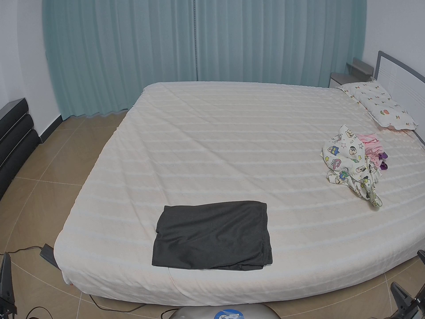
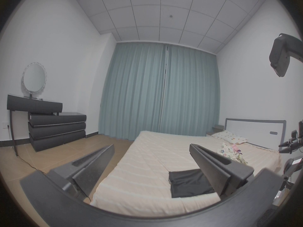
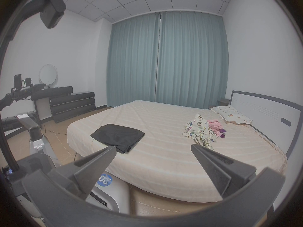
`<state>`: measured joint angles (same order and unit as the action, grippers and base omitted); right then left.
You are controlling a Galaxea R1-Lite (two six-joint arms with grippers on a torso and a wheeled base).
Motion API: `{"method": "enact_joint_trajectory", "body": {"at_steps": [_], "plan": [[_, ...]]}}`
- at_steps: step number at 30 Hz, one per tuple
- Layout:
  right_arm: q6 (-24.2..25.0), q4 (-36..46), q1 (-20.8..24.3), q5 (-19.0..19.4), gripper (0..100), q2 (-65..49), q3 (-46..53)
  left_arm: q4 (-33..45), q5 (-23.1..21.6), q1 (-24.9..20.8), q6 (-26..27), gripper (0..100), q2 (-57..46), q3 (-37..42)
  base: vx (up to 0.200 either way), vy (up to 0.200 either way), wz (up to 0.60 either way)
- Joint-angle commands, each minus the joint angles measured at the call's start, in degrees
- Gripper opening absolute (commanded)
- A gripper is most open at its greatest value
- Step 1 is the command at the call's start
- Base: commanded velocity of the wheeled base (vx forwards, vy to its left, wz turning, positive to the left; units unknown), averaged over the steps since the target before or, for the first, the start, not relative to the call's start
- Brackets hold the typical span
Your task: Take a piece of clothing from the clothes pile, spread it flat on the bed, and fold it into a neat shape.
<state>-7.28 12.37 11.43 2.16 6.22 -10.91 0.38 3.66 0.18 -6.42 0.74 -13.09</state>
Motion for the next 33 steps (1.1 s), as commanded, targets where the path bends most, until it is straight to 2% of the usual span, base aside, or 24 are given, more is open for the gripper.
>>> {"method": "enact_joint_trajectory", "body": {"at_steps": [1,3,6,11,15,22,25,29,33], "plan": [[0.3,-10.9,0.0,-1.1,100,-0.6,8.5,-9.3,1.5,0.0,7.0,100,0.0,13.1,0.0,0.0,0.0],[1.1,-14.7,-0.1,-1.1,100,-0.6,10.5,-8.2,1.3,0.0,9.6,100,0.0,13.1,0.0,0.0,0.0],[3.4,-15.9,-0.1,-1.9,100,-0.6,10.9,-5.3,1.2,0.1,9.9,100,0.0,13.0,0.0,0.0,0.0],[9.5,-13.8,-0.6,-4.6,100,-0.6,10.9,-1.3,-2.7,0.0,6.6,100,0.0,13.0,0.0,0.0,0.0],[9.2,-13.5,-2.1,-4.6,100,-0.6,10.9,0.0,-3.4,0.0,6.8,100,-0.1,12.9,0.0,0.0,0.0],[7.3,-12.8,-7.8,-4.1,100,-0.7,10.7,-0.1,-3.8,0.0,6.7,100,-0.1,12.9,0.0,0.0,0.0],[7.1,-12.7,-7.9,-4.0,100,-1.3,10.7,-0.1,-5.2,0.0,6.8,100,-0.1,12.9,0.0,0.0,0.0],[6.0,-12.7,-9.6,-1.9,100,-2.4,10.9,-0.1,-5.3,0.0,6.9,100,-0.1,12.9,0.0,0.0,0.0],[5.8,-12.6,-9.9,-1.6,100,-3.5,10.9,-0.1,-5.5,0.0,6.9,100,-0.1,12.9,0.0,0.0,0.0]]}}
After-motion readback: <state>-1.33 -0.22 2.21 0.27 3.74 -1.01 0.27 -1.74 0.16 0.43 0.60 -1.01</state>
